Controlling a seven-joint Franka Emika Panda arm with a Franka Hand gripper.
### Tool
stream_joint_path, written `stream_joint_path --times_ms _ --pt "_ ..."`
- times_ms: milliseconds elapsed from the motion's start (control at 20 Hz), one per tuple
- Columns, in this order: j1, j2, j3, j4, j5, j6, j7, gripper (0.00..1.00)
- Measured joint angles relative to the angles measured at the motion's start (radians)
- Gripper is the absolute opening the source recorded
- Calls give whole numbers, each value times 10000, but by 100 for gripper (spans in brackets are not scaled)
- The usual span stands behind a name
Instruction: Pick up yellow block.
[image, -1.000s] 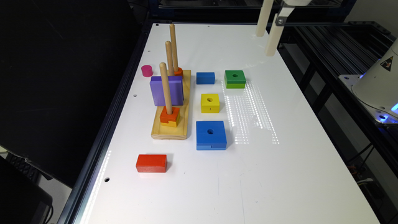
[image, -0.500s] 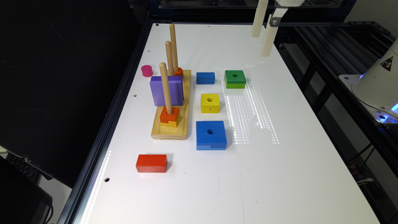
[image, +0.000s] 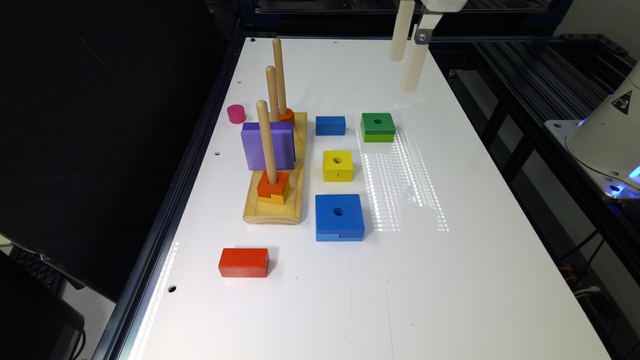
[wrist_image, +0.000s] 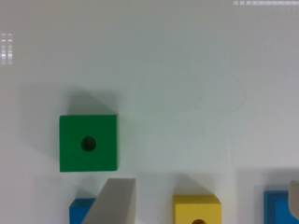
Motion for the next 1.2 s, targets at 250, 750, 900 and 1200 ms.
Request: stream_joint_path --times_ms 250,750,900,1200 --pt "-34 208 1 213 -11 0 -1 100" --pt "-76 804 2 826 -27 1 -7 100" --pt "-77 880 2 888 -28 1 -7 100" --pt "-76 932 3 977 -29 1 -7 100"
